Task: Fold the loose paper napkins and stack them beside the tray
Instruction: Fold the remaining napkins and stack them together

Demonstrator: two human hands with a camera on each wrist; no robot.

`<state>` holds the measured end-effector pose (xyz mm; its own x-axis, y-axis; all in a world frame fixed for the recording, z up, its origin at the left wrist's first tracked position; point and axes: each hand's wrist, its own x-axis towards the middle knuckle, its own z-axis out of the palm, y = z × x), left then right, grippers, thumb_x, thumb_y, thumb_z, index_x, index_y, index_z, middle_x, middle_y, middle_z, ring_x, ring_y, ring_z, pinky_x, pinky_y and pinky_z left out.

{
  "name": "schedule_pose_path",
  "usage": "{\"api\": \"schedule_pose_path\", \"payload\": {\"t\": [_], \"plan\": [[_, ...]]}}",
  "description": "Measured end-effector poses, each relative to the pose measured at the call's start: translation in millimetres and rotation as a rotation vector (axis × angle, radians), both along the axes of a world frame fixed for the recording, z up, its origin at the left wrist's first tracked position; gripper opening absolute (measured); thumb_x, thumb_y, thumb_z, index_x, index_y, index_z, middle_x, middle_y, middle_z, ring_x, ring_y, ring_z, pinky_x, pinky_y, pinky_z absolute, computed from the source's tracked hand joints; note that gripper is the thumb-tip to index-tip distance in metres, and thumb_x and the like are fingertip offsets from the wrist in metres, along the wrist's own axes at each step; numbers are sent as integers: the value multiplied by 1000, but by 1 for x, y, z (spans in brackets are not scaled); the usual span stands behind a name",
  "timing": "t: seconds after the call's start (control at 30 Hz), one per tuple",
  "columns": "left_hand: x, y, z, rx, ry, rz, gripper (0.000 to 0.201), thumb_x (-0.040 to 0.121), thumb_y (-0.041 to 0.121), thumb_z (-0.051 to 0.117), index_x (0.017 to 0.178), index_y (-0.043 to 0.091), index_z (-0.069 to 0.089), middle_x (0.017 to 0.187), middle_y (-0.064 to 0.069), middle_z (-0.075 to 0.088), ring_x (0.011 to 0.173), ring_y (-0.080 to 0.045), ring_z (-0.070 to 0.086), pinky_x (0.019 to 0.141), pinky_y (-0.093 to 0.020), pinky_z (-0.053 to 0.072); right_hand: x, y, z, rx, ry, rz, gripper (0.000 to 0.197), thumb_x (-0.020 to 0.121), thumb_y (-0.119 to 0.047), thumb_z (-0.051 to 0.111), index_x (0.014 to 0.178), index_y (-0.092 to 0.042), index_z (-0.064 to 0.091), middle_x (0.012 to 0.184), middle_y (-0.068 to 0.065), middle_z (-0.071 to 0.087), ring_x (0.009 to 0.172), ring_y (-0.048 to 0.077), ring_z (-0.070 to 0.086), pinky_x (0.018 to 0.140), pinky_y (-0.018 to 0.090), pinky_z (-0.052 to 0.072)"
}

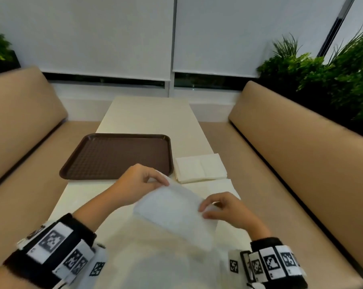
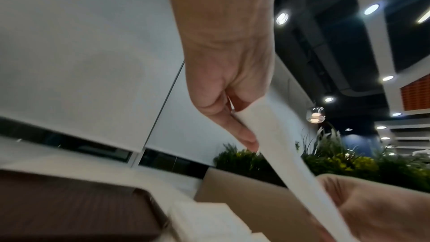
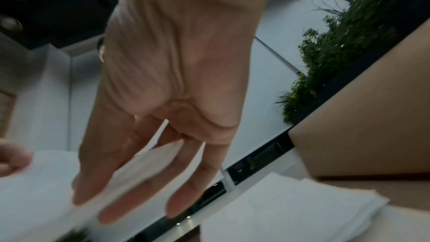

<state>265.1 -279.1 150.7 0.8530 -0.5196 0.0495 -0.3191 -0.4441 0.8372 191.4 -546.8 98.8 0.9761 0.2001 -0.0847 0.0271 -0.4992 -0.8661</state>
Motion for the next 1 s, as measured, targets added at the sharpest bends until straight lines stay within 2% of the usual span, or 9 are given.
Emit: {"api": "schedule_pose_path", "payload": {"t": [0.13, 0.2, 0.33, 0.53, 0.63, 0.73, 0.83, 0.9, 1.0], "plan": [[31, -39, -48, -109, 247, 107, 34, 85, 0, 64, 81, 32, 74, 94, -13, 67, 79, -21, 59, 75, -33, 51, 36, -48, -13, 94, 16, -351, 18, 86, -1, 64, 81, -15, 74, 97, 5, 72, 86, 17, 63, 84, 30, 50], [41, -64, -72, -189, 376, 150, 32, 86, -6, 60, 84, 24, 70, 119, -15, 62, 103, -27, 61, 88, -36, 51, 57, -63, -22, 55, 34, -505, 21, 89, -1, 59, 87, -17, 73, 105, 7, 70, 85, 17, 63, 81, 30, 52], [53, -110, -111, -122, 350, 299, 29, 88, -7, 53, 103, 11, 69, 124, -15, 60, 114, -29, 56, 97, -34, 45, 90, -70, -40, -250, 110, -557, 34, 87, 3, 57, 119, -8, 63, 122, 6, 58, 108, 22, 56, 84, 25, 46], [55, -137, -144, 217, 272, 288, 35, 92, 10, 49, 125, 14, 59, 137, -8, 49, 127, -26, 42, 103, -29, 36, 92, -64, -71, -694, 80, -468, 28, 91, 3, 42, 110, -5, 60, 119, 15, 51, 113, 32, 48, 104, 38, 39], [48, -134, -139, 450, 204, 221, 39, 92, 23, 46, 131, 28, 51, 143, -2, 28, 128, -25, 28, 102, -32, 31, 82, -59, -76, -871, 213, -442, 40, 93, -6, 36, 126, -18, 55, 143, 11, 29, 133, 31, 25, 112, 43, 25], [42, -114, -117, 320, 222, 151, 43, 94, 30, 50, 137, 31, 45, 148, -1, 17, 132, -26, 21, 108, -33, 22, 74, -49, -61, -874, 118, -493, 56, 89, -3, 38, 137, -29, 45, 149, 10, 21, 137, 32, 18, 112, 52, 19], [26, -63, -84, 29, 247, 120, 33, 96, 22, 52, 129, 26, 54, 140, -3, 40, 127, -19, 38, 97, -20, 34, 64, -19, -44, -754, -91, -496, 55, 87, -1, 43, 134, -29, 49, 145, 5, 30, 131, 26, 27, 106, 44, 25], [4, -14, -65, -55, 222, 116, 21, 97, 21, 52, 113, 29, 61, 121, 4, 58, 106, -13, 54, 77, -11, 41, 56, 10, -38, -641, -106, -320, 41, 93, -11, 48, 130, -28, 52, 140, 1, 39, 130, 24, 30, 104, 42, 28], [-40, 63, -57, -26, 197, 139, 17, 96, 27, 53, 103, 38, 65, 108, 13, 64, 96, -10, 61, 78, -18, 46, 41, 61, -41, -580, 30, 33, 32, 93, -28, 56, 126, -28, 56, 130, 0, 51, 126, 23, 40, 107, 43, 33]]}}
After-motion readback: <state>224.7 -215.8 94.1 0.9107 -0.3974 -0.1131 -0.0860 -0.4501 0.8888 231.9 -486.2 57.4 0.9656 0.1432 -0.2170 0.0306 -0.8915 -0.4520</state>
